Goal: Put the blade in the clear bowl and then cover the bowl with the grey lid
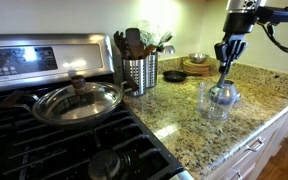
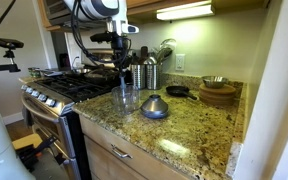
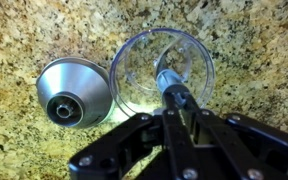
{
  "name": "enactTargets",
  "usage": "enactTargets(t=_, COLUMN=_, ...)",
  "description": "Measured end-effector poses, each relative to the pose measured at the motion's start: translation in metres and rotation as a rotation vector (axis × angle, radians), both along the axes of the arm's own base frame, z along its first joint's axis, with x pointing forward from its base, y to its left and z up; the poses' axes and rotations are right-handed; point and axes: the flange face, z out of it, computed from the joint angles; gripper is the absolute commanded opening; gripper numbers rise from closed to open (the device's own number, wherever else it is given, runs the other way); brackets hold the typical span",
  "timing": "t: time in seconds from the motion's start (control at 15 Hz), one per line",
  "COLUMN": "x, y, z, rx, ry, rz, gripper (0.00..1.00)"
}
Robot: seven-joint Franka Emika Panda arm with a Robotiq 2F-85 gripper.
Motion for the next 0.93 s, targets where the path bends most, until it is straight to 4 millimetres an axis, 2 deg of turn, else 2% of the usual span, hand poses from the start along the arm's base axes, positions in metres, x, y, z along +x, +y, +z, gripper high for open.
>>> enactTargets(t=0.47, x=0.005, y=-0.009, z=-0.007, rx=0.005, ry=0.014, rz=0.013, gripper=0.06)
enactTargets(t=0.93, x=0.018, y=-0.013, z=-0.010, rx=0.010, ry=0.019, rz=0.024, gripper=0.06)
